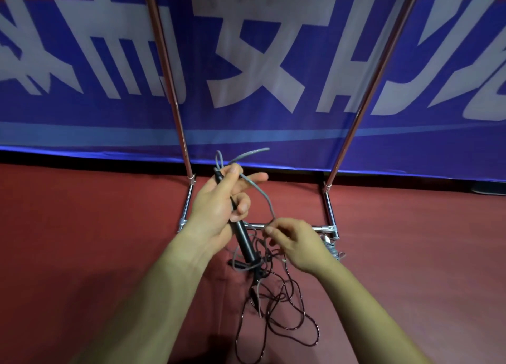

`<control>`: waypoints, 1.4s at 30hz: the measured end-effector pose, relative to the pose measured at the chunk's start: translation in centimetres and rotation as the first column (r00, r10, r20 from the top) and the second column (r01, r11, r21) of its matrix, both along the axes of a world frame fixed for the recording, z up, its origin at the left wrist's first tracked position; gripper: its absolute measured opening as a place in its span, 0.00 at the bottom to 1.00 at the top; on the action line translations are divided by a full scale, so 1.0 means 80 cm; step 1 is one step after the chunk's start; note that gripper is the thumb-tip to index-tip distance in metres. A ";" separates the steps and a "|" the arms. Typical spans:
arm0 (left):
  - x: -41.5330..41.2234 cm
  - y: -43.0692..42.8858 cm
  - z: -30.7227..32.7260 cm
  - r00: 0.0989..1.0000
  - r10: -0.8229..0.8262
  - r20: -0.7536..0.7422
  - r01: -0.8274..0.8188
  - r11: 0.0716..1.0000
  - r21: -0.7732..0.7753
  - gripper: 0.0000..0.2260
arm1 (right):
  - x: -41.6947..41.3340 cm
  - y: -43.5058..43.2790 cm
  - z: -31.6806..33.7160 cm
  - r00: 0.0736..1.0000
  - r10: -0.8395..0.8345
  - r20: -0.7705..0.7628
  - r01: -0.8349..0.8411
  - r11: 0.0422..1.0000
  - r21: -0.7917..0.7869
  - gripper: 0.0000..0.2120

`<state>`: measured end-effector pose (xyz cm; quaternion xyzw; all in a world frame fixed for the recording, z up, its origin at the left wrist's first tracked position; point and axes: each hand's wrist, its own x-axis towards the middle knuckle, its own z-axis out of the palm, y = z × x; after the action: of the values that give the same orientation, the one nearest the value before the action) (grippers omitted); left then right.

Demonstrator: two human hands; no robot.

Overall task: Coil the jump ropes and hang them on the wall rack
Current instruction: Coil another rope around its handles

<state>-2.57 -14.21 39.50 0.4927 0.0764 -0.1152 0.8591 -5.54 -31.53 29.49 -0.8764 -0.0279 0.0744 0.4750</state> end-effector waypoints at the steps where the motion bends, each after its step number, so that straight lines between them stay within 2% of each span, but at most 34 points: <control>1: 0.001 0.002 -0.001 1.000 0.014 0.001 -0.014 1.000 0.017 0.08 | 0.001 -0.004 0.004 0.999 -0.041 0.005 0.040 0.996 0.080 0.10; 4: 0.002 0.005 -0.011 1.000 0.004 0.008 -0.005 0.995 0.102 0.11 | 0.005 -0.006 0.025 0.986 -0.165 -0.023 0.162 0.920 0.356 0.10; 6: 0.003 0.005 -0.020 0.998 -0.059 0.020 0.054 0.974 0.222 0.10 | 0.008 -0.006 0.046 0.977 -0.210 -0.039 0.202 0.852 0.483 0.10; 8: 0.000 0.002 -0.030 0.983 -0.180 0.017 0.162 0.919 0.360 0.10 | 0.007 -0.008 0.067 0.974 -0.226 -0.027 0.202 0.806 0.556 0.10; 11: -0.008 -0.006 -0.040 0.941 -0.340 -0.008 0.301 0.822 0.483 0.09 | 0.006 -0.006 0.090 0.977 -0.213 0.015 0.157 0.765 0.624 0.10; 15: -0.007 -0.007 -0.060 0.907 -0.418 0.049 0.254 0.637 0.728 0.12 | 0.008 -0.007 0.108 0.958 -0.286 0.032 0.183 0.691 0.700 0.09; 16: -0.007 -0.007 -0.063 0.913 -0.404 0.049 0.237 0.626 0.743 0.11 | 0.009 -0.010 0.113 0.953 -0.302 0.027 0.189 0.663 0.724 0.10; 18: -0.010 -0.009 -0.061 0.939 -0.344 0.017 0.233 0.670 0.705 0.10 | 0.009 -0.013 0.120 0.954 -0.301 0.011 0.188 0.625 0.757 0.09; 20: -0.011 -0.013 -0.057 0.955 -0.297 -0.020 0.242 0.735 0.633 0.09 | 0.007 -0.014 0.123 0.961 -0.277 0.008 0.178 0.638 0.749 0.09; 23: -0.012 -0.025 -0.050 0.953 -0.295 0.060 0.213 0.801 0.560 0.11 | 0.005 -0.012 0.126 0.970 -0.243 0.000 0.161 0.645 0.747 0.09; 26: -0.016 -0.031 -0.051 0.927 -0.357 0.119 0.202 0.739 0.643 0.08 | 0.003 -0.005 0.136 0.977 -0.211 0.009 0.130 0.633 0.763 0.09; 29: -0.017 -0.033 -0.054 0.909 -0.403 0.107 0.225 0.690 0.688 0.09 | 0.002 -0.003 0.139 0.978 -0.209 -0.006 0.134 0.607 0.783 0.09; 31: -0.017 -0.034 -0.055 0.905 -0.416 0.093 0.246 0.688 0.683 0.08 | 0.003 -0.006 0.134 0.974 -0.223 0.026 0.125 0.635 0.762 0.05; 34: -0.015 -0.034 -0.057 0.927 -0.366 0.087 0.220 0.717 0.662 0.05 | 0.005 -0.013 0.118 0.970 -0.242 0.033 0.162 0.738 0.654 0.03; 37: -0.011 -0.030 -0.061 0.951 -0.276 0.136 0.110 0.717 0.688 0.03 | 0.004 -0.020 0.094 0.996 -0.082 -0.034 0.088 0.880 0.467 0.02; 39: -0.008 -0.027 -0.064 0.965 -0.217 0.145 0.063 0.734 0.676 0.03 | 0.002 -0.021 0.083 0.996 0.047 -0.074 -0.015 0.921 0.390 0.02; 42: -0.006 -0.025 -0.068 0.979 -0.148 0.142 0.017 0.749 0.662 0.04 | 0.001 -0.021 0.070 0.994 0.101 0.045 -0.107 0.982 0.155 0.07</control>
<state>-3.08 -16.24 34.08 0.7744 0.0098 -0.0727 0.6285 -5.43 -33.22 35.10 -0.8348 -0.0882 0.0806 0.5374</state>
